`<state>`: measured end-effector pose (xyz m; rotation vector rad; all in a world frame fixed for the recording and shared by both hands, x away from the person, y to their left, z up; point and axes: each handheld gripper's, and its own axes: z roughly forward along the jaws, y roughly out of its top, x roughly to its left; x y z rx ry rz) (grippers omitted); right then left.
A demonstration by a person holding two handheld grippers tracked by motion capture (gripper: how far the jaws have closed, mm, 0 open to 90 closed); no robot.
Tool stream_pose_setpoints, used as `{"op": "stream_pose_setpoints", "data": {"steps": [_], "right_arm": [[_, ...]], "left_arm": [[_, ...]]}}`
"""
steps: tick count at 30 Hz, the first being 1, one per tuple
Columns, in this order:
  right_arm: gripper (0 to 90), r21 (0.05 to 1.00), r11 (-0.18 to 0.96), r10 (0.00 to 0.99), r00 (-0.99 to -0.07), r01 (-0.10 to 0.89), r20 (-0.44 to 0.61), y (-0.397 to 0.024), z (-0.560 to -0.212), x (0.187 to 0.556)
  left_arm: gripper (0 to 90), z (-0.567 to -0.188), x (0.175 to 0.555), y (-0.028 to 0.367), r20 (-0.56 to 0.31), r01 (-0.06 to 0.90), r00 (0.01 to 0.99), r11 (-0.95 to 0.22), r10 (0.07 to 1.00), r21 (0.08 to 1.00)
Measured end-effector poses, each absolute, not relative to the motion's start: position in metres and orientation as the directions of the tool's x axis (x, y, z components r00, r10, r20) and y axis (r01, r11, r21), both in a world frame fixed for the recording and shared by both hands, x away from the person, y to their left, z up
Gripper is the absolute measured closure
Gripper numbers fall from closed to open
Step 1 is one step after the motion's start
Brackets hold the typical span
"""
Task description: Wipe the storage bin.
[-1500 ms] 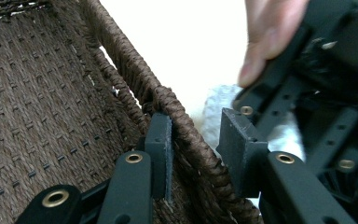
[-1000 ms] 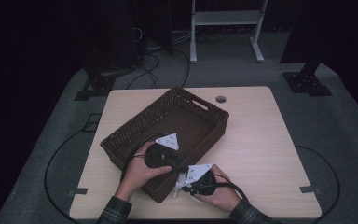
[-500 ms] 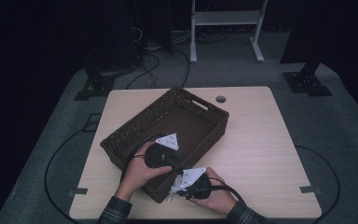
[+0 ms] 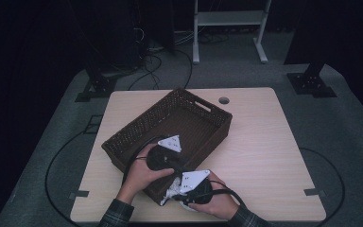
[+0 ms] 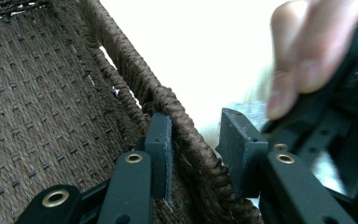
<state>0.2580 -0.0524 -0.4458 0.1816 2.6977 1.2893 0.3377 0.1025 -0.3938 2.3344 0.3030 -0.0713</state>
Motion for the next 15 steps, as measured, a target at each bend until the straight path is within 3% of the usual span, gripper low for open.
{"op": "stream_pose_setpoints", "data": {"steps": [8, 15], "right_arm": [[74.3, 0.802, 0.597, 0.128, -0.986, -0.009, -0.106, -0.047, -0.429, 0.246], [74.4, 0.783, 0.622, 0.122, -0.989, 0.01, -0.084, -0.042, -0.441, 0.247]], "left_arm": [[64.4, -0.394, 0.338, 0.103, -0.145, 0.241, 0.97, -0.675, 0.197, 0.697], [64.4, -0.394, 0.338, 0.103, -0.145, 0.242, 0.969, -0.674, 0.197, 0.698]]}}
